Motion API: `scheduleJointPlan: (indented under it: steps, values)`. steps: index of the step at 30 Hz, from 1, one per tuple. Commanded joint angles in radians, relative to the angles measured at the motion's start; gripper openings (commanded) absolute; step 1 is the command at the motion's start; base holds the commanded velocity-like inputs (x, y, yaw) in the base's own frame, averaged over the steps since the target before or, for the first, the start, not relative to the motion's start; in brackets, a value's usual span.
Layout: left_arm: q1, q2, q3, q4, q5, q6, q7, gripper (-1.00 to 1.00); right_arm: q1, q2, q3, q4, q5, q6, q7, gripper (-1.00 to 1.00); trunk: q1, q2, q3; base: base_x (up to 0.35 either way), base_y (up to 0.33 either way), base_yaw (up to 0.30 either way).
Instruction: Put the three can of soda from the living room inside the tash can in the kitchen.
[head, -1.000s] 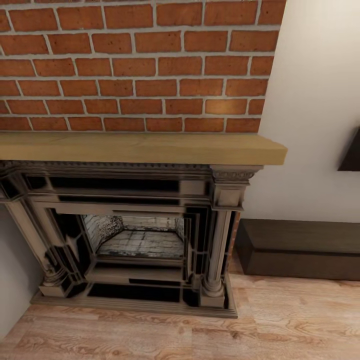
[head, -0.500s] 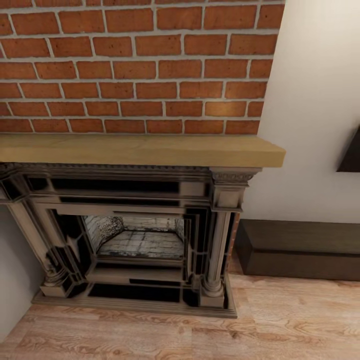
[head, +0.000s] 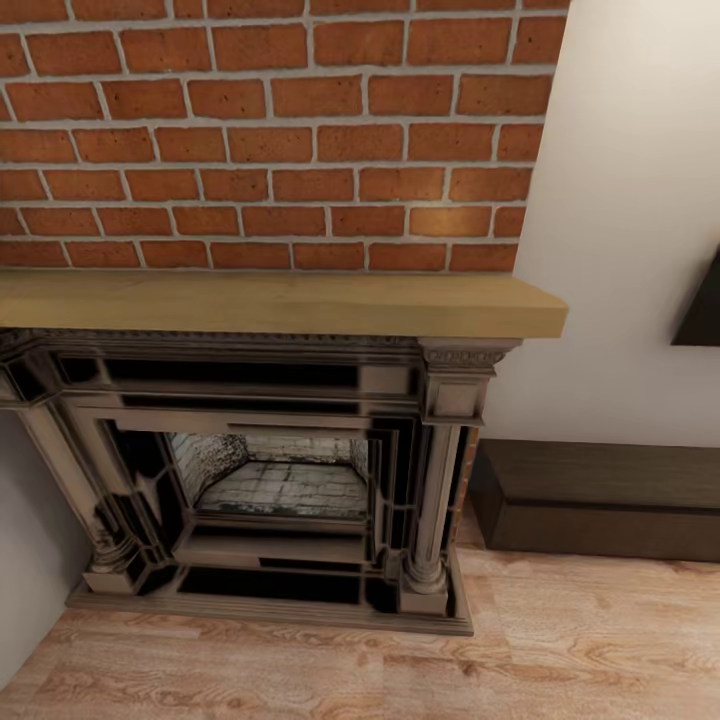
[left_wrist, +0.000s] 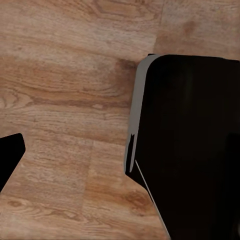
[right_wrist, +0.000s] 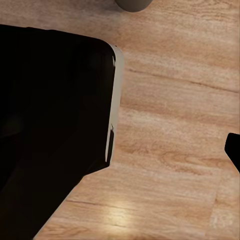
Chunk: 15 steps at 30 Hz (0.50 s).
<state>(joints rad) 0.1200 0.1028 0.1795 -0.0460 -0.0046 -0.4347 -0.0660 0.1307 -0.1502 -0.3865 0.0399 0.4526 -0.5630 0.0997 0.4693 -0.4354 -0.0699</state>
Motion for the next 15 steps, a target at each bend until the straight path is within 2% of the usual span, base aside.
scheduleJointPlan:
  steps: [1,5,15]
  values:
    - [0.001,0.0,0.0,0.0,0.0,0.0,0.0,1.0,0.001,0.0,0.0,0.0,0.0,0.0,0.0,1.0,-0.004,0.007,0.003,0.0,0.0,0.0]
    - [0.004,0.001,0.0,0.0,0.0,0.0,0.0,1.0,0.009,0.0,-0.001,0.0,0.0,-0.001,0.0,1.0,-0.019,0.035,0.016,0.0,0.0,0.0]
    - [0.011,0.001,0.0,0.0,0.0,0.0,0.0,1.0,0.021,-0.001,-0.002,0.0,-0.009,-0.003,0.0,1.0,-0.019,0.035,0.016,0.0,0.0,0.0]
